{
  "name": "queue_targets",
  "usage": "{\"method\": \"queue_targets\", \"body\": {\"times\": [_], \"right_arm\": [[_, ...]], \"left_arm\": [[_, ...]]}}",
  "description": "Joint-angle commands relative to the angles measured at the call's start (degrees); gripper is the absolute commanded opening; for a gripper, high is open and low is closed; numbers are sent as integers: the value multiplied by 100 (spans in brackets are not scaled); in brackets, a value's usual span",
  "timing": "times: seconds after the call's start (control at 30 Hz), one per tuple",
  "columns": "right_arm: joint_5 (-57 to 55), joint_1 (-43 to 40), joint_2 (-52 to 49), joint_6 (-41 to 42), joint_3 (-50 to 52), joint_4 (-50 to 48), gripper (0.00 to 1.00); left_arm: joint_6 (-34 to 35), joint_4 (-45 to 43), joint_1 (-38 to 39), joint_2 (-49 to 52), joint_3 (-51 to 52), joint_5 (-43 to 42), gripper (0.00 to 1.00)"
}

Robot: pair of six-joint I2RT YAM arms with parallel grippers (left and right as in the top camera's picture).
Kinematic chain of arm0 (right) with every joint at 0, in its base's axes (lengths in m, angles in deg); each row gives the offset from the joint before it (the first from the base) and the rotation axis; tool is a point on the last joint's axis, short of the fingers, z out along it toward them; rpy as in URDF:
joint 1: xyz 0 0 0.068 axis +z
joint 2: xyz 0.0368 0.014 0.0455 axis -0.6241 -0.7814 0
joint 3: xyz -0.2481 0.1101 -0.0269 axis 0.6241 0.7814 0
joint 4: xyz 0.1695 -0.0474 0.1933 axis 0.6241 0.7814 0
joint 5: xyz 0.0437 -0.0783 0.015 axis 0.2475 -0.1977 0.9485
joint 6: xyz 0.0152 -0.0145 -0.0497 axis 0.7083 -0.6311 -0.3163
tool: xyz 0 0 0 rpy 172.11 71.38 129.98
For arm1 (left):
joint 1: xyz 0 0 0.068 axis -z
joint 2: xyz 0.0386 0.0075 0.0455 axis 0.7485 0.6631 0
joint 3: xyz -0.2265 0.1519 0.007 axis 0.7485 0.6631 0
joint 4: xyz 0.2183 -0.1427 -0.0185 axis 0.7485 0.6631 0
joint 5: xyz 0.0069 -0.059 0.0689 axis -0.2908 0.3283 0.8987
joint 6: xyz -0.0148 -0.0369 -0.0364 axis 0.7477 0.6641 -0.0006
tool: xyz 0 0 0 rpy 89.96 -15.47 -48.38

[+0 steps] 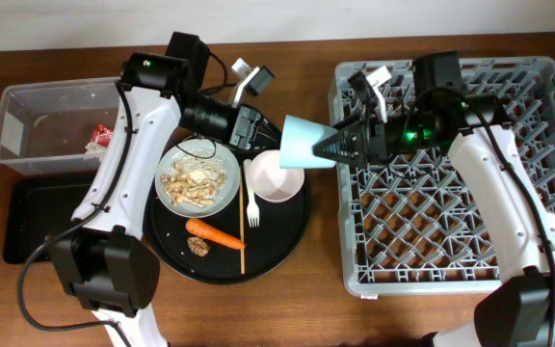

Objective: Sort waste into correct bins and load items into the dishwasher rack
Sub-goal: 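Place the blue cup in the rack's right side with the right gripper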

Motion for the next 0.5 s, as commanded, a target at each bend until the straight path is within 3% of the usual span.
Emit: {"method": "queue_targets", "body": {"times": [0.0,0.07,0.13,0.2,0.3,0.47], "right_arm": [[-1263,-35,155,114,-94,365,40],[-2063,-251,208,197,-105,785,37],[-3501,-876,225,638,-332,1615,36],[-4409,-1552,225,874,-601,2142,34],[-5617,-2435,225,1342,-737,2286,34],[-8234,-3432,225,2885,-734,2020,35]], "left_arm": [[0,24,-15,-33,-68,1040,19],[299,109,-15,-33,-68,1980,19],[890,262,-15,-33,-68,3646,19],[1235,356,-15,-33,-68,4511,20],[1432,450,-15,-33,-68,5064,19],[1526,446,-15,-33,-68,5056,19]]}}
